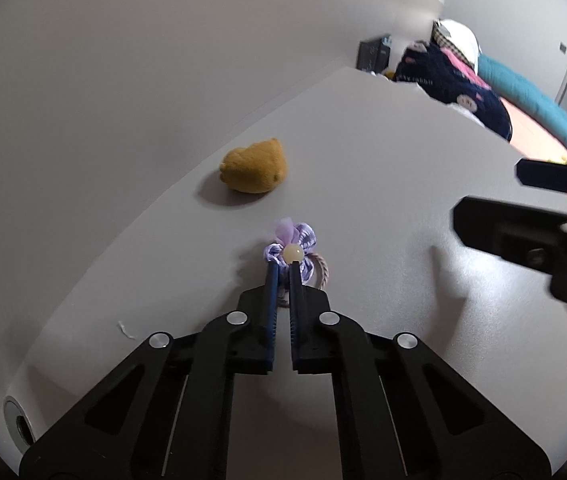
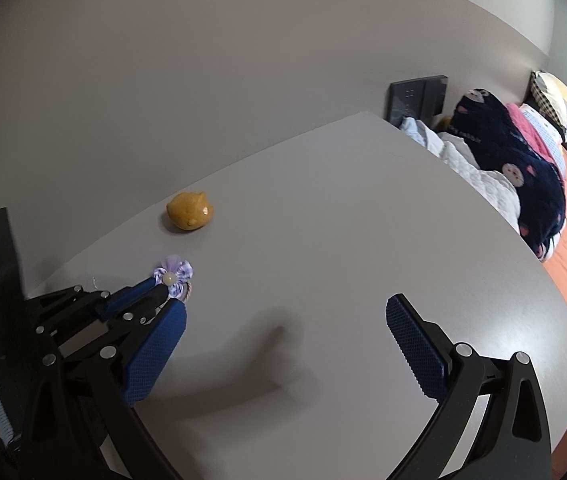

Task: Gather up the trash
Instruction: 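Grasp the purple flower clip with the left tool while the right tool grasps the yellow-brown item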

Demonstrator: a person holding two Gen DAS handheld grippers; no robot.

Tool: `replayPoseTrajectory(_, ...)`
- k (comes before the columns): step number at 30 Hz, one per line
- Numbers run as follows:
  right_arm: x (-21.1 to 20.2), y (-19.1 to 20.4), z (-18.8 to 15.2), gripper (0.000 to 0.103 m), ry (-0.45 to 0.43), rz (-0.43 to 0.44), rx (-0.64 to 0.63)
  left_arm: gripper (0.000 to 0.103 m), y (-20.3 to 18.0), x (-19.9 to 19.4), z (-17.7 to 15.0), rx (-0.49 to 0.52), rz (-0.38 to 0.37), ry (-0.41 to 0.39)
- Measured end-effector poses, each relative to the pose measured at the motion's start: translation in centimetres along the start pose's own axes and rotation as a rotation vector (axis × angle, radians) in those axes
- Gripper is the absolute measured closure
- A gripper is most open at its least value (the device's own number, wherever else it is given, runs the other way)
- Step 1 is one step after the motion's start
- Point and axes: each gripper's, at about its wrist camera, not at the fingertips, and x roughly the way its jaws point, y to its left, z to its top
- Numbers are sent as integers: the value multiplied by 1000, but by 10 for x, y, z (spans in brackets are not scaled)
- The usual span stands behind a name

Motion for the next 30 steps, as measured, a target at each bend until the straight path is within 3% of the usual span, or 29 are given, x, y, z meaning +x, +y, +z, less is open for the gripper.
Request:
replayPoseTrajectory(10,31,31,19,3,24,37,-35,101,32,-25,3,-17,25,-48)
replayPoseTrajectory(14,48,46,30,9,33,45,-54,101,46,-30,2,-22,45,-57)
replayPoseTrajectory(22,73,66,47,11,40,42,-86,101,73,-31,-2,-58,96,-60)
replayPoseTrajectory(30,86,83,55,31,47,-11,-158,101,82,-31,-2,-72,104,-65)
